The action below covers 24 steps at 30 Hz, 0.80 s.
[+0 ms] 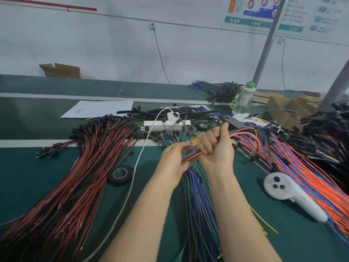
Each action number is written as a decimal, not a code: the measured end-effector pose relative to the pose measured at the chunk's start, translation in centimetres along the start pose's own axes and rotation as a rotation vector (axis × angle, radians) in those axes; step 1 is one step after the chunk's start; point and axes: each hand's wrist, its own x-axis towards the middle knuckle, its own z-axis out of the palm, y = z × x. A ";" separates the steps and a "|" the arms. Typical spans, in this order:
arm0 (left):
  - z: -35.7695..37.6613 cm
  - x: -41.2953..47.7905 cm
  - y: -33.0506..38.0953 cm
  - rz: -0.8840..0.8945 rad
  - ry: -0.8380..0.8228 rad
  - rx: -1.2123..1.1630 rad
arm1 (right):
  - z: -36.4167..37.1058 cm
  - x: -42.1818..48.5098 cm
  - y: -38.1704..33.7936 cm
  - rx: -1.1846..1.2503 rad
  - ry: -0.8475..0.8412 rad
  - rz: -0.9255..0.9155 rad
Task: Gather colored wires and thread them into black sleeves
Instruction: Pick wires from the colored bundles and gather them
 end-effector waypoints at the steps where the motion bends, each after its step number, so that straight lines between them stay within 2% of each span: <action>1: 0.0 0.1 -0.1 -0.014 0.004 -0.113 | 0.0 -0.1 0.3 -0.016 -0.004 -0.003; 3: 0.1 0.0 -0.4 0.006 0.016 -0.142 | 0.0 -0.5 1.1 -0.069 -0.004 0.005; 6: -0.3 -0.5 -0.9 0.071 -0.017 -0.027 | 0.0 -0.7 1.8 -0.075 0.008 -0.001; 9: -1.6 -1.0 -1.1 0.181 -0.095 0.399 | 0.2 -0.3 1.0 -0.046 0.025 -0.027; 11: -2.2 -1.5 -1.2 0.335 -0.125 0.628 | 0.3 -0.1 0.6 0.006 0.024 -0.017; 16: -2.1 -2.0 -0.8 0.603 -0.087 0.476 | 0.3 -0.2 0.4 0.285 0.041 0.046; 19: -1.4 -1.4 -1.0 0.747 -0.023 0.579 | 0.3 0.3 0.0 0.282 0.070 -0.007; 22: -0.2 -0.5 -1.4 0.766 0.014 0.625 | 0.4 1.5 -0.7 0.179 0.105 -0.108; 24: 0.5 0.6 -1.5 0.707 -0.033 0.562 | 0.2 2.9 -1.3 0.144 0.126 -0.164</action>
